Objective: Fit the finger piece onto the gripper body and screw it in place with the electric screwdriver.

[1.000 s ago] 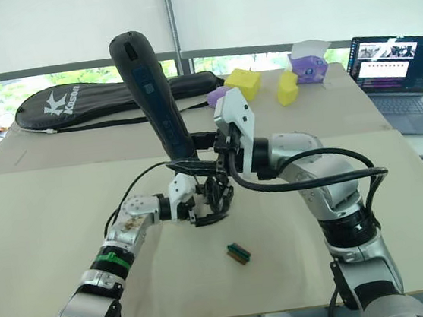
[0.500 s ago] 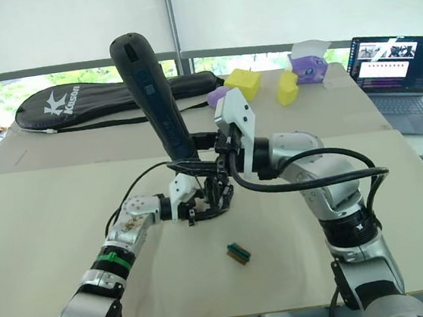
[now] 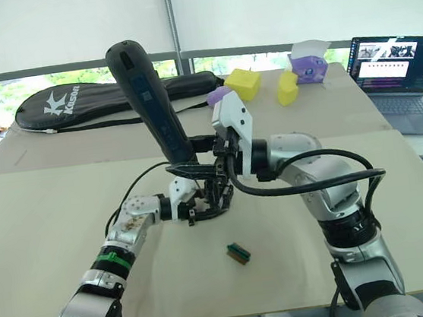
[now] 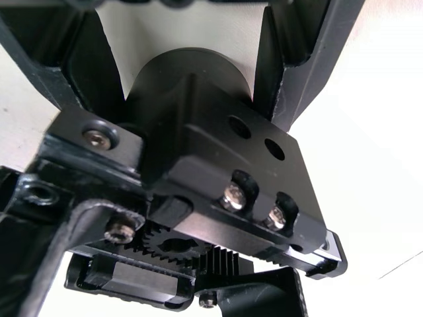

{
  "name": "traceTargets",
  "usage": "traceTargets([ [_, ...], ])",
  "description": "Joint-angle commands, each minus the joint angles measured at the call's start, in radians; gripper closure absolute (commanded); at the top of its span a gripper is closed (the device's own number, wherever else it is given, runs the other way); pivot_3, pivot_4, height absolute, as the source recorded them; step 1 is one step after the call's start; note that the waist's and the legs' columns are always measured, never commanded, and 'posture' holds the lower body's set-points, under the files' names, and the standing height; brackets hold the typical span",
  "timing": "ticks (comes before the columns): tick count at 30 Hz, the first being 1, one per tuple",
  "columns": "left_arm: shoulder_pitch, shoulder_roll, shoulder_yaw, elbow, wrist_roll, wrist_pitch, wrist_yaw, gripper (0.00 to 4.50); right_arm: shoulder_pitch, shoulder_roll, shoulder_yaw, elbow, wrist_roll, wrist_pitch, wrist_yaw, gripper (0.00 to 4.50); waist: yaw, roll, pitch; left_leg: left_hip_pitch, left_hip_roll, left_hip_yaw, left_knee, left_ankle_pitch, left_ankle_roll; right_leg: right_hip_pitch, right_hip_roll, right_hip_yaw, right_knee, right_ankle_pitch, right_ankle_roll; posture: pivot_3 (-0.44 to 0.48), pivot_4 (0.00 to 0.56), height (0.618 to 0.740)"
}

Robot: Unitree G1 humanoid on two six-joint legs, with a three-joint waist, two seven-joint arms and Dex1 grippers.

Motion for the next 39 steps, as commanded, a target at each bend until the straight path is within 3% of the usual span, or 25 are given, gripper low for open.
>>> traceTargets([
  [1, -0.001, 0.002, 0.002, -0.033, -0.007, -0.005, -0.006, 2.21, -0.017, 0.011, -0.05, -0.039, 0.027, -0.026, -0.019, 2.58, 0.0, 0.0, 0.0, 0.0, 0.0, 0.0, 0.0, 0.0, 0.0, 0.0, 0.0, 0.0, 0.0, 0.0, 0.0, 0.0, 0.15, 0.74],
  [19, 0.004, 0.006, 0.001, -0.039, -0.008, -0.008, -0.01, 2.21, 0.078, 0.041, -0.116, -0.141, 0.118, 0.022, -0.165, 2.58, -0.002, 0.0, 0.0, 0.0, 0.0, 0.0, 0.0, 0.0, 0.0, 0.0, 0.0, 0.0, 0.0, 0.0, 0.0, 0.0, 0.15, 0.74],
  [39, -0.003, 0.005, 0.002, -0.036, -0.007, -0.006, -0.008, 2.21, 0.029, 0.015, -0.073, -0.083, 0.065, -0.011, -0.098, 2.58, -0.001, 0.0, 0.0, 0.0, 0.0, 0.0, 0.0, 0.0, 0.0, 0.0, 0.0, 0.0, 0.0, 0.0, 0.0, 0.0, 0.15, 0.74],
])
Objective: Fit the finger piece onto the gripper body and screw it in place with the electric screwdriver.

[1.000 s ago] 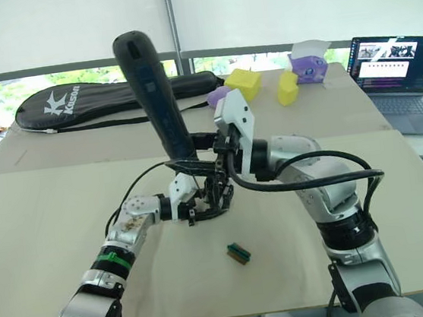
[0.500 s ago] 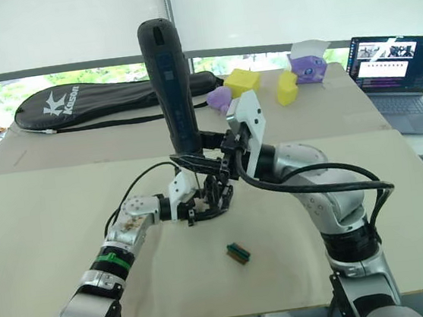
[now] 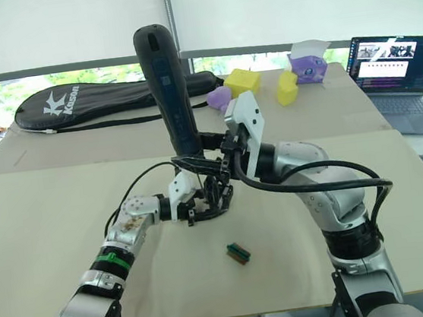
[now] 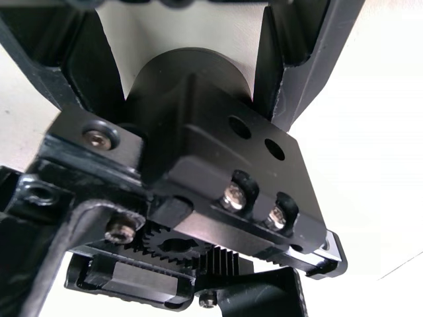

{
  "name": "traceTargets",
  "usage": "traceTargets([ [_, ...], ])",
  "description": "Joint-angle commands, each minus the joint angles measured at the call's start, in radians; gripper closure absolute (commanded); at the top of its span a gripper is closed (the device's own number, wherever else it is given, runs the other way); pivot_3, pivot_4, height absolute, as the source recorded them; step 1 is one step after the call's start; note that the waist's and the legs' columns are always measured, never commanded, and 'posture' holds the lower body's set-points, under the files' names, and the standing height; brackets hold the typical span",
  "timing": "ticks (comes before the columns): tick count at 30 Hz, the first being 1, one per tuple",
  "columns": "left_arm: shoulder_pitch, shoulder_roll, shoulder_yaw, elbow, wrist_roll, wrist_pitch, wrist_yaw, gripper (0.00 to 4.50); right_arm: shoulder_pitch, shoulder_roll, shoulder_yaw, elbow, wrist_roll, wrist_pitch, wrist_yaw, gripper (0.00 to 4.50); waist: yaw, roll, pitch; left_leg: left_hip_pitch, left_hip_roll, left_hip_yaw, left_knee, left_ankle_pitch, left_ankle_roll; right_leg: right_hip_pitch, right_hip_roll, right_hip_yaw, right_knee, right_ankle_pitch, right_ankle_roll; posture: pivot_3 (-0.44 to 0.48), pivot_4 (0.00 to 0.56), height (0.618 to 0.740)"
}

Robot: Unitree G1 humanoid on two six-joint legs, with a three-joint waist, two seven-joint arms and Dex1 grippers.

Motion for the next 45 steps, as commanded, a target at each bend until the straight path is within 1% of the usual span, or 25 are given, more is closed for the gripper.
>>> traceTargets([
  [1, -0.008, 0.0, 0.002, -0.028, -0.007, -0.007, -0.006, 2.21, -0.044, 0.0, -0.013, -0.026, 0.006, -0.045, 0.02, 2.58, 0.0, 0.0, 0.0, 0.0, 0.0, 0.0, 0.0, 0.0, 0.0, 0.0, 0.0, 0.0, 0.0, 0.0, 0.0, 0.0, 0.15, 0.74],
  [28, -0.007, 0.002, 0.004, -0.035, -0.008, -0.002, -0.004, 2.21, -0.069, 0.01, 0.002, 0.005, -0.017, -0.058, 0.047, 2.58, 0.0, 0.0, 0.0, 0.0, 0.0, 0.0, 0.0, 0.0, 0.0, 0.0, 0.0, 0.0, 0.0, 0.0, 0.0, 0.0, 0.15, 0.74],
  [32, -0.009, 0.0, 0.004, -0.031, -0.008, -0.004, -0.002, 2.21, -0.079, 0.026, -0.028, -0.004, 0.036, -0.006, 0.015, 2.58, 0.0, 0.0, 0.0, 0.0, 0.0, 0.0, 0.0, 0.0, 0.0, 0.0, 0.0, 0.0, 0.0, 0.0, 0.0, 0.0, 0.15, 0.74],
  [37, -0.011, -0.002, 0.005, -0.029, -0.008, -0.005, -0.001, 2.21, -0.053, 0.039, -0.06, -0.029, 0.087, 0.023, -0.026, 2.58, 0.001, 0.0, 0.0, 0.0, 0.0, 0.0, 0.0, 0.0, 0.0, 0.0, 0.0, 0.0, 0.0, 0.0, 0.0, 0.0, 0.15, 0.74],
  [41, -0.011, -0.001, 0.005, -0.031, -0.009, -0.003, -0.004, 2.21, -0.009, 0.024, -0.058, -0.059, 0.083, 0.012, -0.03, 2.58, 0.0, 0.0, 0.0, 0.0, 0.0, 0.0, 0.0, 0.0, 0.0, 0.0, 0.0, 0.0, 0.0, 0.0, 0.0, 0.0, 0.15, 0.74],
  [45, -0.012, 0.001, 0.004, -0.028, -0.008, -0.004, -0.006, 2.21, -0.007, 0.022, -0.053, -0.061, 0.074, 0.005, -0.041, 2.58, 0.0, 0.0, 0.0, 0.0, 0.0, 0.0, 0.0, 0.0, 0.0, 0.0, 0.0, 0.0, 0.0, 0.0, 0.0, 0.0, 0.15, 0.74],
])
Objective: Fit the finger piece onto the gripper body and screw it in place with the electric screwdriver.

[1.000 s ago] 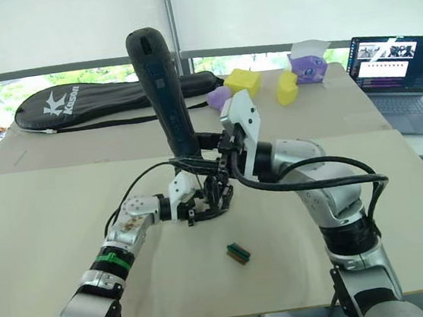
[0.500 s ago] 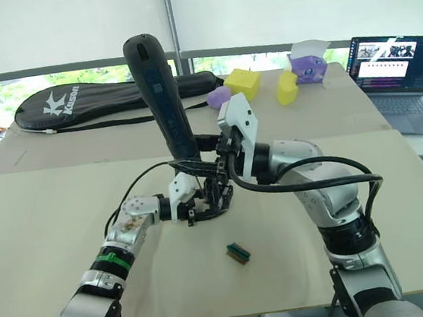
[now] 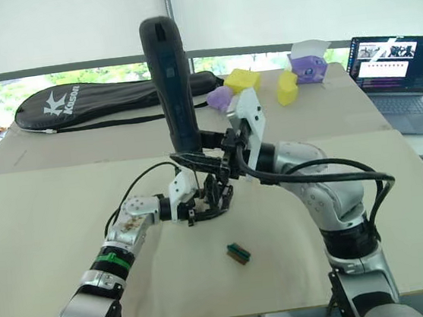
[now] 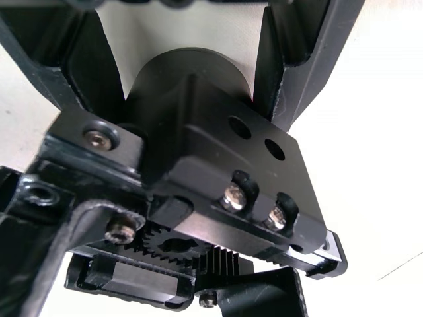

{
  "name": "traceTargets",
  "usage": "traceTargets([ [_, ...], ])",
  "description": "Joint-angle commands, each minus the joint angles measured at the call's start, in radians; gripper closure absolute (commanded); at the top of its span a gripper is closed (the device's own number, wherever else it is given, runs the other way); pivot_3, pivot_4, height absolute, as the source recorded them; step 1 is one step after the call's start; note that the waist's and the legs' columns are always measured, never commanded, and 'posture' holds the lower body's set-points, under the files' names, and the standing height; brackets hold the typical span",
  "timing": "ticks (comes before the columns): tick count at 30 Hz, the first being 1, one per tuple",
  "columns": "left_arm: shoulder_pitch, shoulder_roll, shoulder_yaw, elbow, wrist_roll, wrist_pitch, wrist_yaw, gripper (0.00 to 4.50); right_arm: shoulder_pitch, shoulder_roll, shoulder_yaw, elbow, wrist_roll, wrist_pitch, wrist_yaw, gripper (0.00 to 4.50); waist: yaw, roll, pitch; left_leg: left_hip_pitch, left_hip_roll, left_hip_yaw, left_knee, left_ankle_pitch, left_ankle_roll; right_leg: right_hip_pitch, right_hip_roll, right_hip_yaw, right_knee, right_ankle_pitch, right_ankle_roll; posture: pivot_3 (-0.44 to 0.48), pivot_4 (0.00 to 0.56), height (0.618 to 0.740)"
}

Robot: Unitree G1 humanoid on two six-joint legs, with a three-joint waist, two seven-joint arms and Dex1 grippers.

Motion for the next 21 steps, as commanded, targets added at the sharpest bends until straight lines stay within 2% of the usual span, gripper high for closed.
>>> traceTargets([
  [1, -0.013, 0.0, 0.003, -0.027, -0.008, -0.006, -0.007, 2.21, -0.026, 0.0, -0.026, -0.054, 0.015, -0.027, -0.009, 2.58, 0.001, 0.0, 0.0, 0.0, 0.0, 0.0, 0.0, 0.0, 0.0, 0.0, 0.0, 0.0, 0.0, 0.0, 0.0, 0.0, 0.15, 0.74],
  [21, -0.009, 0.002, 0.002, -0.029, -0.006, -0.01, -0.008, 2.21, -0.061, -0.023, 0.015, -0.018, -0.063, -0.082, 0.063, 2.58, 0.0, 0.0, 0.0, 0.0, 0.0, 0.0, 0.0, 0.0, 0.0, 0.0, 0.0, 0.0, 0.0, 0.0, 0.0, 0.0, 0.15, 0.74],
])
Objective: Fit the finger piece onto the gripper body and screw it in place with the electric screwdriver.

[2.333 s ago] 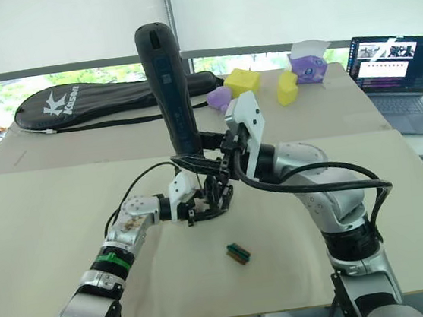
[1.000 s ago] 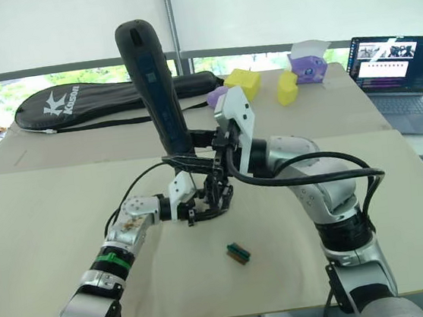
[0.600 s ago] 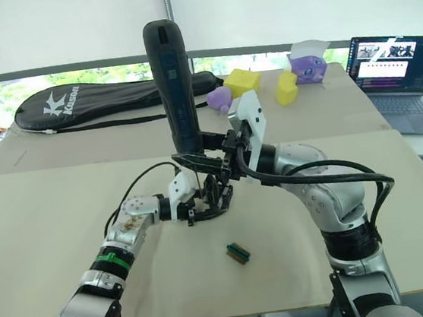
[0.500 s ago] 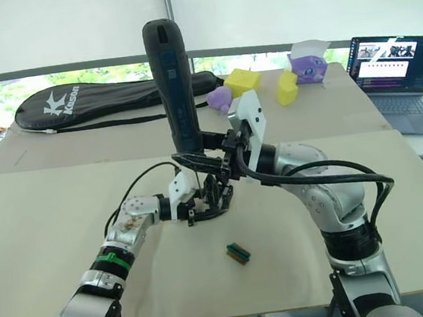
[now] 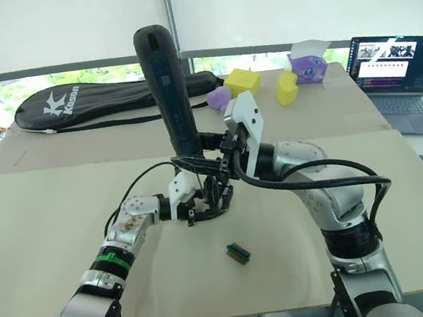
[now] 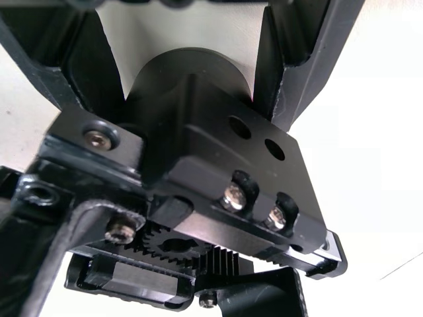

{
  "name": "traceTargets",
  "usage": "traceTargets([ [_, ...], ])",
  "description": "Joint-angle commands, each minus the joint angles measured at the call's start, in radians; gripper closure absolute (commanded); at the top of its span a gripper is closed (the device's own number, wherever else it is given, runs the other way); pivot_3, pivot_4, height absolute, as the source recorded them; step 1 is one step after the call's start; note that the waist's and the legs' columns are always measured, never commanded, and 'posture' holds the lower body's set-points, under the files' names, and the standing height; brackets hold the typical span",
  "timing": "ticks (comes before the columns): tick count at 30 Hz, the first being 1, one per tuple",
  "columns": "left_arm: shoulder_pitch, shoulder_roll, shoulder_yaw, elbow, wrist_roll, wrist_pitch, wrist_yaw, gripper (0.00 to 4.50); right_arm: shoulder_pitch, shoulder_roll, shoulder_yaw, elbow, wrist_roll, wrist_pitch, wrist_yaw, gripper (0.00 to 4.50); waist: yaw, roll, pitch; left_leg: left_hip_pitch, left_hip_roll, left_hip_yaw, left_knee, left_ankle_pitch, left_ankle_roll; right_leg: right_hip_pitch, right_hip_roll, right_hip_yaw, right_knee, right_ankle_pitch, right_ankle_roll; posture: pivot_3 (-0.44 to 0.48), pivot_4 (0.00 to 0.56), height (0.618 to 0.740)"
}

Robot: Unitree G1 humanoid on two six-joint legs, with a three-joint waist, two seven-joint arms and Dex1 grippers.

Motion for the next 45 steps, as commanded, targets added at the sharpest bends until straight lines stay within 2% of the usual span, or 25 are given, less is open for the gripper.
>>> traceTargets([
  [1, -0.008, 0.001, 0.002, -0.029, -0.006, -0.011, -0.005, 2.21, -0.045, 0.0, -0.011, -0.024, 0.002, -0.051, 0.02, 2.58, 0.0, 0.0, 0.0, 0.0, 0.0, 0.0, 0.0, 0.0, 0.0, 0.0, 0.0, 0.0, 0.0, 0.0, 0.0, 0.0, 0.15, 0.74],
  [45, -0.006, -0.003, 0.003, -0.028, -0.007, -0.013, 0.0, 2.21, -0.074, -0.017, 0.009, 0.002, -0.038, -0.062, 0.078, 2.58, 0.0, 0.0, 0.0, 0.0, 0.0, 0.0, 0.0, 0.0, 0.0, 0.0, 0.0, 0.0, 0.0, 0.0, 0.0, 0.0, 0.15, 0.74],
])
